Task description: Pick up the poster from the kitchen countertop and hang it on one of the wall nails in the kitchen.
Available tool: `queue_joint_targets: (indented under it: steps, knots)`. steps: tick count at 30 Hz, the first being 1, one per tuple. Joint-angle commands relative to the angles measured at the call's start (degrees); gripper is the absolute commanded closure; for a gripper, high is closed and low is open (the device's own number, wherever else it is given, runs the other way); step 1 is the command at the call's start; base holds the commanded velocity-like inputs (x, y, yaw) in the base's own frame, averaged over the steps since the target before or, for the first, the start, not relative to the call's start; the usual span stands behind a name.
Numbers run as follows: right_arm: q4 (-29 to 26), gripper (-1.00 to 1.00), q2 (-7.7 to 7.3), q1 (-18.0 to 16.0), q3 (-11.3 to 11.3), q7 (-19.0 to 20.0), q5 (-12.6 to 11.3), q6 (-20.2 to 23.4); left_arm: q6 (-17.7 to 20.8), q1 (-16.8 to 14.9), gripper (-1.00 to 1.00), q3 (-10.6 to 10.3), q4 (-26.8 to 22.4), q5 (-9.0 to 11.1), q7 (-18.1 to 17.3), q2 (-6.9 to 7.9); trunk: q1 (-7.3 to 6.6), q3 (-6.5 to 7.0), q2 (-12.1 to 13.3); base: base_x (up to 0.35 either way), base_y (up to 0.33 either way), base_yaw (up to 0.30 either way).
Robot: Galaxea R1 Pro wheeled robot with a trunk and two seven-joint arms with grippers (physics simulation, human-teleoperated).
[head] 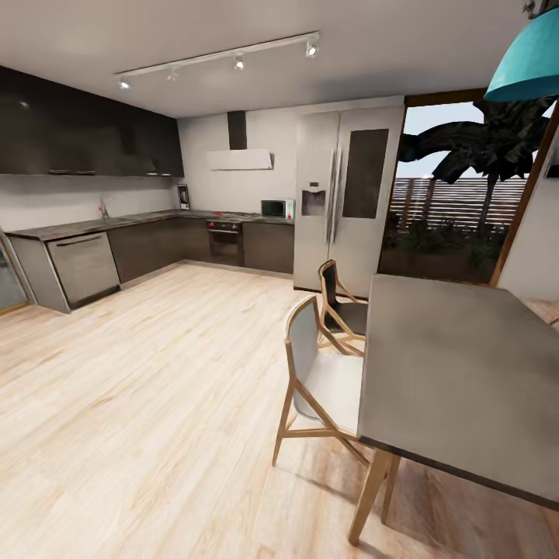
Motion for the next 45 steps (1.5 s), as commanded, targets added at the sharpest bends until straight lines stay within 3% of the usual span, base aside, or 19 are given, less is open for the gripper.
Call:
queue_joint_targets:
  steps: [1,7,24,31,32,45]
  knots:
    - [-0.33,-1.00,-0.33,-0.34,0.01,-0.17,0.25,-0.33,-0.33,0.33,-1.00,-0.26,-0.33,-0.07,-0.03,-0.33,0.00,-0.03,-0.01,0.000,0.000,0.000]
    - [-0.84,-1.00,-0.54,-1.28,-0.02,-0.04,0.20,-2.26,-0.86,2.15,-1.00,-0.56,-2.24,-0.07,-0.03,-0.89,0.00,-0.03,-0.01,0.000,0.000,0.000]
    - [-0.84,-1.00,-0.54,-1.28,-0.02,-0.04,0.20,-3.25,-0.86,2.15,-1.00,-0.56,-4.88,-0.07,-0.03,-0.89,0.00,-0.03,-0.01,0.000,0.000,0.000]
    - [-3.14,-1.00,-1.93,-3.60,-0.31,-0.08,-0.61,-5.51,-2.63,3.01,-1.00,-0.33,-7.13,-0.39,-0.14,-1.27,0.00,-0.03,-0.01,0.000,0.000,0.000]
    - [-19.40,-1.00,-2.02,-9.02,-0.30,-0.08,-0.70,-13.82,-2.79,3.08,-1.00,-0.17,-33.83,-0.41,-0.11,-1.26,0.00,-0.03,-0.01,0.000,0.000,0.000]
    - [-21.00,-1.00,-1.70,-9.59,0.17,-0.09,-0.20,-14.89,-2.90,3.15,-1.00,0.17,-36.22,-0.44,-0.17,-0.51,0.00,-0.15,-0.01,0.111,0.000,0.069]
